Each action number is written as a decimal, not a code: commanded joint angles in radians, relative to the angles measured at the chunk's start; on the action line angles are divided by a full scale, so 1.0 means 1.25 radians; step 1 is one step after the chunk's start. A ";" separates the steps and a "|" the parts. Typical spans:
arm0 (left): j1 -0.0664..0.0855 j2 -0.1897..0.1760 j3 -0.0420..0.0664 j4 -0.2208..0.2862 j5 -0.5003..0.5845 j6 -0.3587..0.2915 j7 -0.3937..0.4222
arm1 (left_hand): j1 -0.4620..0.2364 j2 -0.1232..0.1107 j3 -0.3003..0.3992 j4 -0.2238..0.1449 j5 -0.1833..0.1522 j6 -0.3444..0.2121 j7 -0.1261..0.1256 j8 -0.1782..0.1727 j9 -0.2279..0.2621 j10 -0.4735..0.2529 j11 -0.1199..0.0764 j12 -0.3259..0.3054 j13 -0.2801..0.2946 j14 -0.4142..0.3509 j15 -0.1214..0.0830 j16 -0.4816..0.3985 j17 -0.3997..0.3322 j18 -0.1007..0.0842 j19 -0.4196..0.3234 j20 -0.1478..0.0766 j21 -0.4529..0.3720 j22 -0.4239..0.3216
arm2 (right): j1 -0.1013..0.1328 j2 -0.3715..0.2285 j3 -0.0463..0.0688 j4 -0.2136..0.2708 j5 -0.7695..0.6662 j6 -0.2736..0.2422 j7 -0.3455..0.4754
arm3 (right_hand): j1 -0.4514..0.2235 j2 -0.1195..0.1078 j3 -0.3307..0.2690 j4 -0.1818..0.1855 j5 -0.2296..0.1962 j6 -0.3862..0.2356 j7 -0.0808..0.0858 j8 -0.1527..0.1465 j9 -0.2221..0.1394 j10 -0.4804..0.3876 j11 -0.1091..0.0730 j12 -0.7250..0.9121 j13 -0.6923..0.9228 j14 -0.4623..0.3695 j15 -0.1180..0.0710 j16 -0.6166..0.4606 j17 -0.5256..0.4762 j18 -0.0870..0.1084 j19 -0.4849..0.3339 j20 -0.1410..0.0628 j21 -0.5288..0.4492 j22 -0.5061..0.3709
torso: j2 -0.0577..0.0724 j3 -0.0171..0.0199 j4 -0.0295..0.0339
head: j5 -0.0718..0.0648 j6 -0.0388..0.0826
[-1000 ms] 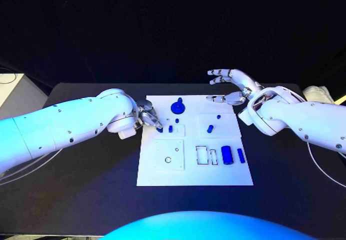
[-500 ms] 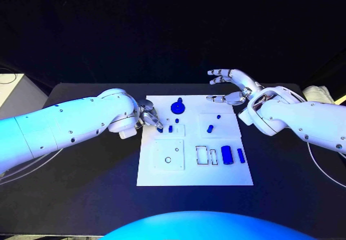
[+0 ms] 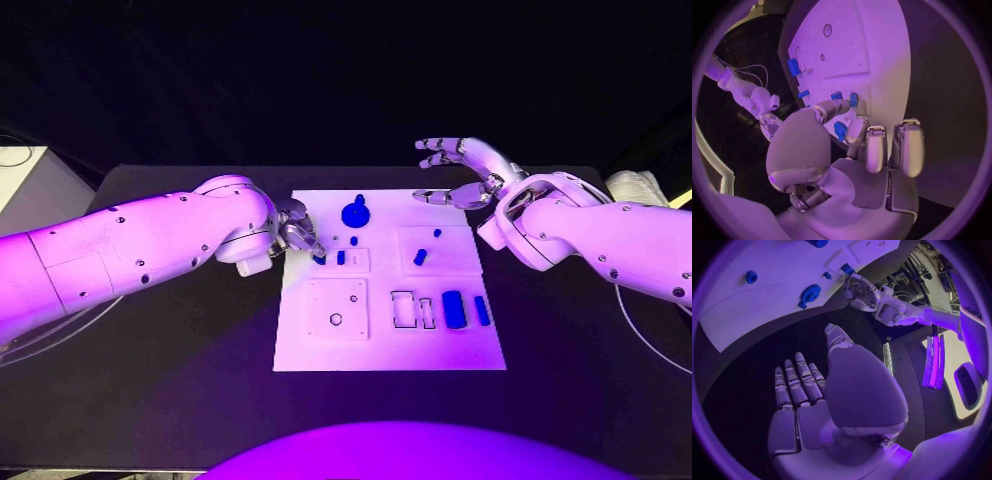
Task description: Assemble the parts on the task board
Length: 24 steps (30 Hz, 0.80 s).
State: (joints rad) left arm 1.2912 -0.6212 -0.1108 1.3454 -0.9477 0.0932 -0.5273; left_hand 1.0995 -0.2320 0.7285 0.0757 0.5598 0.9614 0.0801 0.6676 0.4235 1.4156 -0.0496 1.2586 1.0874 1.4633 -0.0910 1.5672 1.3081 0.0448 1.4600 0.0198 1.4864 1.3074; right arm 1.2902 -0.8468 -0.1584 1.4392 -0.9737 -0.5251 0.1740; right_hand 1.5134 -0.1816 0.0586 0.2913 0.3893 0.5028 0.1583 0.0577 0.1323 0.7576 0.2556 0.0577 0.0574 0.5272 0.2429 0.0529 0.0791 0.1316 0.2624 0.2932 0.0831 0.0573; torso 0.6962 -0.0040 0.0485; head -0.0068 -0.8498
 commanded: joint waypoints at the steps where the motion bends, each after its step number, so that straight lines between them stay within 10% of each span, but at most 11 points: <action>1: -0.004 0.001 -0.004 0.003 -0.010 0.039 -0.016 | 0.002 0.008 0.039 -0.043 -0.002 0.056 -0.052 0.013 0.188 0.006 -0.002 0.002 0.000 0.086 -0.005 0.003 0.210 -0.006 0.007 -0.001 0.006 0.095 | 0.000 0.000 0.000 0.001 -0.003 0.008 0.009 | -0.001 0.007 0.005 0.000 -0.001 0.005 0.111 0.005 0.001 0.005 -0.002 0.000 0.001 0.005 -0.001 0.000 -0.001 -0.013 -0.005 0.000 0.003 -0.001 | -0.001 -0.0008 0.0012 | 0.000 -0.001; 24: -0.004 0.003 -0.004 0.006 -0.010 0.030 -0.015 | -0.013 0.018 0.013 -0.031 -0.012 0.065 -0.056 0.012 0.187 0.013 -0.004 0.007 0.011 0.086 -0.006 0.003 0.210 -0.006 0.008 -0.002 0.006 0.096 | 0.000 0.000 0.000 0.002 -0.003 0.008 0.009 | -0.001 0.007 0.006 0.000 0.000 0.006 0.111 0.005 0.001 0.006 -0.002 0.000 0.001 0.004 -0.001 -0.001 -0.001 -0.013 -0.006 0.000 0.003 -0.001 | 0.000 0.0007 -0.0003 | 0.001 -0.001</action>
State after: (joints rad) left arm 1.2916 -0.6212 -0.1110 1.3483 -0.9610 0.0982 -0.5347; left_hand 1.0853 -0.2178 0.7201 0.0672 0.5491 0.9653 0.0839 0.6790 0.4238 1.4248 -0.0520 1.2625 1.1000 1.4632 -0.0909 1.5672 1.3078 0.0449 1.4600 0.0198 1.4900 1.3073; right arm 1.2902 -0.8470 -0.1584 1.4400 -0.9735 -0.5250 0.1741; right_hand 1.5134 -0.1816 0.0585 0.2913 0.3893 0.5028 0.1583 0.0577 0.1322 0.7576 0.2556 0.0577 0.0574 0.5272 0.2429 0.0529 0.0792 0.1316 0.2624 0.2932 0.0831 0.0565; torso 0.6959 -0.0034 0.0479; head -0.0044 -0.8498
